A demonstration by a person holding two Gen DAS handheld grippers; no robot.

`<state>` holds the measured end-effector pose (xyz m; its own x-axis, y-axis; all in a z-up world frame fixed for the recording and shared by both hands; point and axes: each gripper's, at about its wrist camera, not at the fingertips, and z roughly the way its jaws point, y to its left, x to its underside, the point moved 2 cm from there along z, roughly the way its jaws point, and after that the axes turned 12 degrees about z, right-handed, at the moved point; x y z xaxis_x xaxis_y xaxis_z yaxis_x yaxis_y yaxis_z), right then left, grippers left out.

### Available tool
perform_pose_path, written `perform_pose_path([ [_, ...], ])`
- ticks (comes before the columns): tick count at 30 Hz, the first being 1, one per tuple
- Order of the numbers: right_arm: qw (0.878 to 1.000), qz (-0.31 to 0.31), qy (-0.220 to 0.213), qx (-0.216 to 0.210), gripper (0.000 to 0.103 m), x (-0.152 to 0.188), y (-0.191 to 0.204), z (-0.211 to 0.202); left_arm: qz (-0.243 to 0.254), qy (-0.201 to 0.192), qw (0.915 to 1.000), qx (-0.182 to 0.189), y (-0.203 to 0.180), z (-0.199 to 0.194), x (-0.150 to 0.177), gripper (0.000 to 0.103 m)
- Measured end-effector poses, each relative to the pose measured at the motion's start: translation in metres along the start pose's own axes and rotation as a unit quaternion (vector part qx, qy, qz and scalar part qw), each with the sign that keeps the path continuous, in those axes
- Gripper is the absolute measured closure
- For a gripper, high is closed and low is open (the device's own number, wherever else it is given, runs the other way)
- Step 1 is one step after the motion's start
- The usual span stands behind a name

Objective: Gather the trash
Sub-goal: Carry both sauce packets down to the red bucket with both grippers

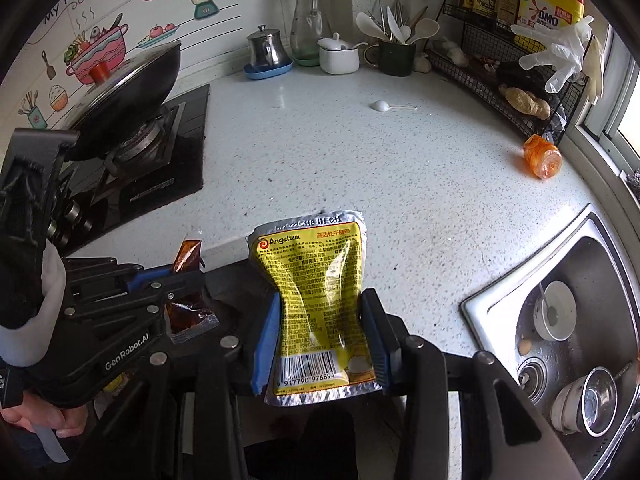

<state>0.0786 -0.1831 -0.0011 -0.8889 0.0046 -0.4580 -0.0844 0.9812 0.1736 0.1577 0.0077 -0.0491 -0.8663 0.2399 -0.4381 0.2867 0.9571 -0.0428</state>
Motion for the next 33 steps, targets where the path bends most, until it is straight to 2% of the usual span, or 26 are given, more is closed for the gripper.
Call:
perform_pose_path([
  [9,0.999,-0.024,0.037,-0.001,0.065,0.054,0.028,0.022,-0.031,0.053,0.9980,0.015,0.012,0.022,0.079,0.098],
  [16,0.997,-0.019,0.069,0.009,0.065,0.080,0.034,0.068,-0.033,0.089,0.9953,0.020,0.019,0.067,0.113,0.098],
  [20,0.997,-0.011,0.081,0.010,0.065,0.090,0.028,0.108,-0.023,0.102,0.9943,0.023,0.025,0.108,0.123,0.098],
  [23,0.997,-0.011,0.072,0.012,0.065,0.094,0.023,0.140,-0.018,0.107,0.9938,0.027,0.028,0.142,0.130,0.098],
  [28,0.997,0.012,0.074,0.015,0.065,0.104,0.004,0.197,-0.011,0.112,0.9934,0.026,0.034,0.208,0.136,0.098],
  [33,0.996,0.038,0.078,0.015,0.065,0.124,-0.018,0.260,-0.014,0.115,0.9924,0.041,0.035,0.277,0.144,0.098],
])
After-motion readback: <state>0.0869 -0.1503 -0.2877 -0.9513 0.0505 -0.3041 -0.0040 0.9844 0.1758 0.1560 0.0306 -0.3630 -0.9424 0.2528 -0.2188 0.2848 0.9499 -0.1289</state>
